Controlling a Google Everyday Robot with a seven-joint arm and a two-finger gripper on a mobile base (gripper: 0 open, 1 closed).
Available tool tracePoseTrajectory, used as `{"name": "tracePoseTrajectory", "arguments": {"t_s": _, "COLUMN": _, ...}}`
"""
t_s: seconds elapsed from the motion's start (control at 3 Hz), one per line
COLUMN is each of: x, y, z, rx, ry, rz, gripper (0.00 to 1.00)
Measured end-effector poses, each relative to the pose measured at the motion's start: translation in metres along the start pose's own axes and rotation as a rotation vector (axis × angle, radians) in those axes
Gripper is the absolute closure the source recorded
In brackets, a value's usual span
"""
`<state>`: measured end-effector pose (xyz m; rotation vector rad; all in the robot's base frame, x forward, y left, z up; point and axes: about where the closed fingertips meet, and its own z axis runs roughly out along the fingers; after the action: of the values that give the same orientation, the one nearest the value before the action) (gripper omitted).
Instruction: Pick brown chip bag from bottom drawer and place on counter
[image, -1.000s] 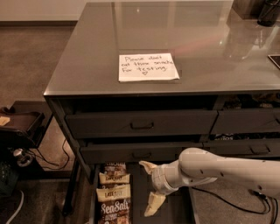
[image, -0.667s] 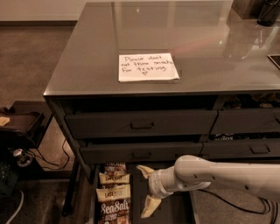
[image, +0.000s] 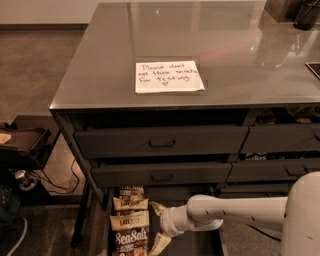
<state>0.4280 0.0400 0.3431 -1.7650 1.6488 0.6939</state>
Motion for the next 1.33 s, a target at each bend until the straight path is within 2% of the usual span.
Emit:
{"name": "tracePoseTrajectory", "arguments": {"t_s": 0.33, "x": 0.000, "y": 0.000, "z": 0.000, "rx": 0.000, "ry": 0.000, "rz": 0.000, "gripper": 0.00}}
{"name": "tracePoseTrajectory", "arguments": {"t_s": 0.67, "x": 0.020, "y": -0.004, "z": 0.027, "rx": -0.040, "ry": 0.006, "rz": 0.043, "gripper": 0.00}}
{"name": "tracePoseTrajectory", "arguments": {"t_s": 1.0, "x": 0.046, "y": -0.015, "z": 0.071, "rx": -0.096, "ry": 0.006, "rz": 0.118, "gripper": 0.00}}
{"name": "tracePoseTrajectory", "arguments": {"t_s": 1.33, "x": 0.066, "y": -0.022, "z": 0.108, "rx": -0.113, "ry": 0.005, "rz": 0.154, "gripper": 0.00}}
